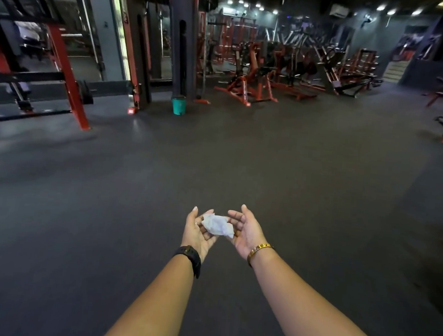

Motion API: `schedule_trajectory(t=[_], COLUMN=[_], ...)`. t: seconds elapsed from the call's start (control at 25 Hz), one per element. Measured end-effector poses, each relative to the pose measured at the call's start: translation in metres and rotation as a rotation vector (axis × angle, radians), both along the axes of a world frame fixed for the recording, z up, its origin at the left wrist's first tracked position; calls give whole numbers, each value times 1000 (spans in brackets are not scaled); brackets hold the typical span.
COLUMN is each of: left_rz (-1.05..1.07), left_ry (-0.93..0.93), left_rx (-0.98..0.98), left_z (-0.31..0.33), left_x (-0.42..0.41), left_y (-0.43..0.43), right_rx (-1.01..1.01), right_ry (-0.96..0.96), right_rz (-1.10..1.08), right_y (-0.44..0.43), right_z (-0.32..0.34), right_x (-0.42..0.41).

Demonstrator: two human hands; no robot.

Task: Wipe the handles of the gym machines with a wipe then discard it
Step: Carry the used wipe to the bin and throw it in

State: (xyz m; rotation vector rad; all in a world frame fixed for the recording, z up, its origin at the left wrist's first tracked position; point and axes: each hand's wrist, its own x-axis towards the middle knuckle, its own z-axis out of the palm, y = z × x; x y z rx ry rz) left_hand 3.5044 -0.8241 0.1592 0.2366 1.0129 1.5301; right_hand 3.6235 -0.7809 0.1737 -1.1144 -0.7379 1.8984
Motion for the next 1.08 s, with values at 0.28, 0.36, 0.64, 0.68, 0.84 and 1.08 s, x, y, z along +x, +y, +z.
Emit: schedule_trajectory(t=[0.28, 0.36, 0.64, 0.68, 0.84, 1.08], left_rz=[63, 82, 56, 58, 69, 106], left_ry=[-18, -4, 23, 21, 8, 24], left_rx=[3, -9, -28, -27, -19, -8], left_z=[-9, -15, -5, 0, 4, 0], left_x=[-67, -102, -238, -253, -306, -376], left_y=[163, 216, 434, 462, 577, 777], right_rx=[-2, -4, -10, -6, 6, 12], right_ry=[-11, -15, -26, -29, -30, -17], right_rz=[59, 70, 65, 70, 91, 108], right_y=[168, 222, 439, 468, 584, 789], right_z=[-3, -7, 0, 4, 6, 1], right_x=[-71, -103, -240, -256, -311, -383])
